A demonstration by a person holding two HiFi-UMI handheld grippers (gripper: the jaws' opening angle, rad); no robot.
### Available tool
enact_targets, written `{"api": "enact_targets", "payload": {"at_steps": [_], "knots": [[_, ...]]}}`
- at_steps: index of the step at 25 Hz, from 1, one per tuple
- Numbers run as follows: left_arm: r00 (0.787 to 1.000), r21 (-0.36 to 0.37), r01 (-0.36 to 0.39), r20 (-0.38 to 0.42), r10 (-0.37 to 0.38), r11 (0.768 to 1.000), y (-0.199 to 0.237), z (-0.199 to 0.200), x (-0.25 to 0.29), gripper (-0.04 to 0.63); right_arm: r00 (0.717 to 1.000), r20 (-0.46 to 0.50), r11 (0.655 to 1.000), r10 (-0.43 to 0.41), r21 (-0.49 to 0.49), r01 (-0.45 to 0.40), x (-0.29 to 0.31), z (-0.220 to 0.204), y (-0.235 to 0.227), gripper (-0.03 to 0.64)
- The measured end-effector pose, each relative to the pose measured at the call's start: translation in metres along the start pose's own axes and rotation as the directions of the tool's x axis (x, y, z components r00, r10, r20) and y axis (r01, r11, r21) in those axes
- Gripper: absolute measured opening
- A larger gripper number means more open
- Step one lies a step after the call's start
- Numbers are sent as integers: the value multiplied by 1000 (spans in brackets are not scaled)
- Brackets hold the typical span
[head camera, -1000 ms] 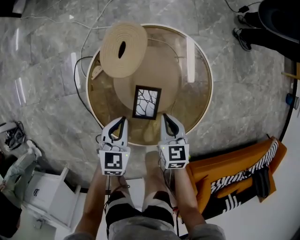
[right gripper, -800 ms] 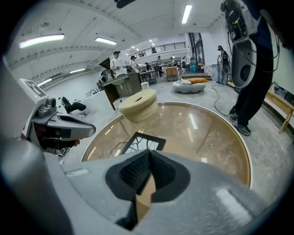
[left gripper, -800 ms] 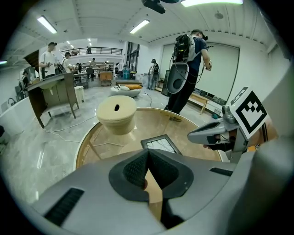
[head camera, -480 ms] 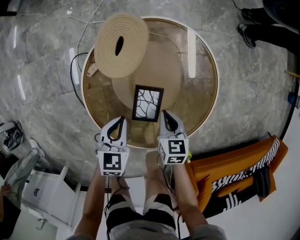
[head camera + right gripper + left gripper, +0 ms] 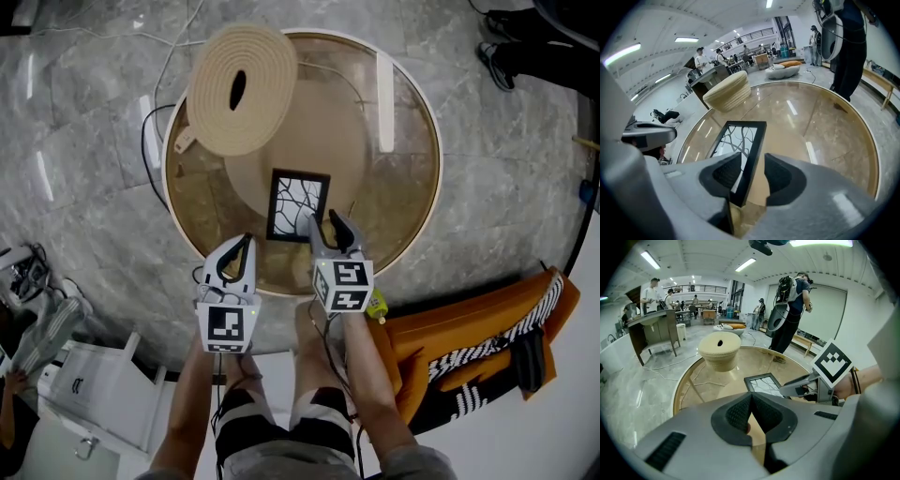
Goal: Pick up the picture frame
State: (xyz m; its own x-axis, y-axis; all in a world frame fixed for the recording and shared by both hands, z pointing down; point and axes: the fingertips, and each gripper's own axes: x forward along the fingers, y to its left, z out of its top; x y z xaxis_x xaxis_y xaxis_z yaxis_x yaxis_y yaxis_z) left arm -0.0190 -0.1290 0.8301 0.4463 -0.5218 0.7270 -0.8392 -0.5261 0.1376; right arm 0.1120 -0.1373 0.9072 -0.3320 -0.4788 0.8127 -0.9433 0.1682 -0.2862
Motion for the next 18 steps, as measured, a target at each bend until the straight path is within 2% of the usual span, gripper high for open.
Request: {"api": "enact_targets", "payload": {"at_steps": [13,15,16,18], "knots": [[1000,-24,-10,-7,10,1000,3,-13,2,17,1000,-20,999,-3,-37,2,5,-9,0,150],[1000,-28,-14,-9,13,1000,5,-15,2,17,1000,-31,999,-2,-38,1,6,-9,2,137],[1000,-30,-15,-10,15,999,6,-16,1,17,999,-35,999,0,-37,-1,6,-10,3,104],[1000,-32,-16,-11,16,999,5,-17,2,17,999,-39,999,-1,-44,-1,6,-9,3,101]]}}
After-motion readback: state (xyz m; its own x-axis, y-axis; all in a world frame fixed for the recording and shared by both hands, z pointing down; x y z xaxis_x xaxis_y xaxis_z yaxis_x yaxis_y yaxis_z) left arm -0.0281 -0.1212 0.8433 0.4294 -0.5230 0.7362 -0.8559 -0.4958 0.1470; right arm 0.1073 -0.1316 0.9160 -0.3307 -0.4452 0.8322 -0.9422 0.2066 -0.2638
